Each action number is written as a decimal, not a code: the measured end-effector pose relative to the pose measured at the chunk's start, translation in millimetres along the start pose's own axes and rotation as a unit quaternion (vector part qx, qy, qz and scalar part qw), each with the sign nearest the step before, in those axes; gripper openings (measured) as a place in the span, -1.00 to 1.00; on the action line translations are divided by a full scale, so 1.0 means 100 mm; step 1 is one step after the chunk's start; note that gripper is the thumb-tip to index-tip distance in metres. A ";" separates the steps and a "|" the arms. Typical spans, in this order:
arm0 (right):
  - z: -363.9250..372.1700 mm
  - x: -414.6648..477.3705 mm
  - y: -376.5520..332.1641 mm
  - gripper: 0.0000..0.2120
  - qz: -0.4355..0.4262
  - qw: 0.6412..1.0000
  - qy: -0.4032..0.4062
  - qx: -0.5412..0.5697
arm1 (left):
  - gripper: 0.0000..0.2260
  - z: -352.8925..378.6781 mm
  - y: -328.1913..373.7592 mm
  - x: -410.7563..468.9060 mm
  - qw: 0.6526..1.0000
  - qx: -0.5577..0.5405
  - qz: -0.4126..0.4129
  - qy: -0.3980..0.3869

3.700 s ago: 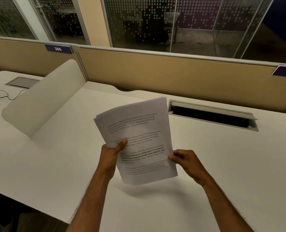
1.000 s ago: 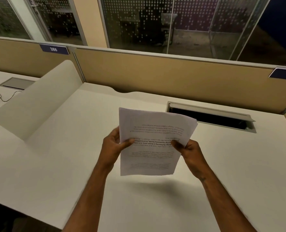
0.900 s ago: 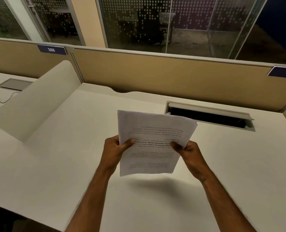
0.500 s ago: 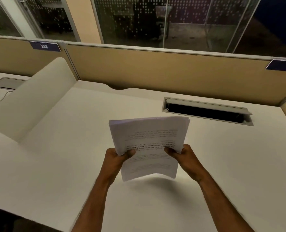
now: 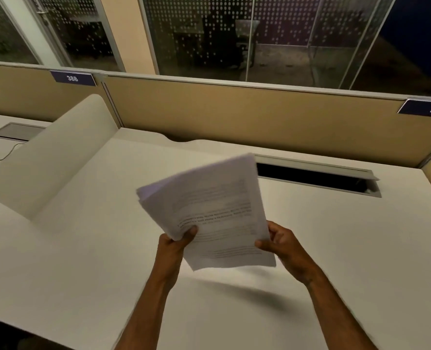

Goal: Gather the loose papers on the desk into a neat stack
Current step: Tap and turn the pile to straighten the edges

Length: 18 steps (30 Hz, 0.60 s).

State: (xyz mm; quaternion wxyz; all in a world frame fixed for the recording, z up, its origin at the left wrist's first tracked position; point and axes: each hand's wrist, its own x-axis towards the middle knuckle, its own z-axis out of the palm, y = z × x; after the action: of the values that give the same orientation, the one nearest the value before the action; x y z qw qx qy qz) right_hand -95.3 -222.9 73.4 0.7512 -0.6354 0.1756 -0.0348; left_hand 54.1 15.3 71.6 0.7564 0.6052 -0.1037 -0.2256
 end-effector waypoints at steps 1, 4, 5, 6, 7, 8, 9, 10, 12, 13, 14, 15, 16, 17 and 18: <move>-0.04 -0.03 0.04 -0.36 0.001 1.000 -0.003 0.028 | -0.76 0.03 0.04 0.02 0.999 -0.044 0.012 0.012; 0.05 -0.09 0.17 -0.41 -0.023 0.997 -0.007 0.070 | -0.69 0.21 0.14 0.03 0.987 -0.154 0.031 0.025; 0.13 -0.09 0.17 -0.44 -0.034 0.995 -0.006 0.093 | -0.66 0.29 0.16 0.02 0.982 -0.183 0.030 0.028; 0.22 -0.07 0.15 -0.46 -0.045 0.991 0.001 0.126 | -0.61 0.36 0.16 0.01 0.977 -0.210 0.026 0.031; 0.31 -0.05 0.11 -0.49 -0.056 0.986 0.018 0.159 | -0.57 0.43 0.15 -0.01 0.971 -0.236 0.018 0.037; 0.38 -0.02 0.05 -0.53 -0.066 0.980 0.043 0.183 | -0.56 0.49 0.12 -0.03 0.965 -0.257 0.009 0.043; 0.43 0.00 -0.01 -0.58 -0.072 0.975 0.073 0.200 | -0.57 0.54 0.09 -0.06 0.961 -0.272 -0.003 0.047; 0.45 0.03 -0.07 -0.62 -0.075 0.970 0.104 0.209 | -0.57 0.57 0.04 -0.09 0.959 -0.280 -0.018 0.046; 0.43 0.05 -0.15 -0.69 -0.082 0.966 0.146 0.200 | -0.56 0.55 -0.05 -0.15 0.958 -0.280 -0.052 0.035; 0.39 0.04 -0.19 -0.73 -0.087 0.968 0.153 0.181 | -0.55 0.49 -0.06 -0.17 0.958 -0.276 -0.068 0.036; 0.34 0.03 -0.22 -0.75 -0.091 0.971 0.156 0.157 | -0.56 0.36 -0.05 -0.15 0.958 -0.273 -0.077 0.047; 0.28 0.01 -0.25 -0.77 -0.092 0.974 0.157 0.133 | -0.54 0.20 -0.01 -0.10 0.958 -0.267 -0.074 0.066; 0.21 -0.02 -0.28 -0.78 -0.091 0.977 0.157 0.110 | -0.48 0.01 0.04 -0.03 0.963 -0.248 -0.059 0.085; 0.14 -0.04 -0.31 -0.79 -0.088 0.980 0.155 0.090 | -0.42 -0.18 0.13 0.06 0.971 -0.213 -0.039 0.098; 0.07 -0.06 -0.32 -0.79 -0.084 0.982 0.150 0.072 | -0.38 -0.36 0.23 0.15 0.983 -0.152 -0.013 0.100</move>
State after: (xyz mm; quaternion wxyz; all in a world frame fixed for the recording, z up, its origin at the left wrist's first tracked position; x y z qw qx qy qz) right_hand -92.9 -220.7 106.8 0.7549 -0.5794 0.2290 -0.2051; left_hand 87.8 43.4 83.5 0.8432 0.5037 0.0165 -0.1871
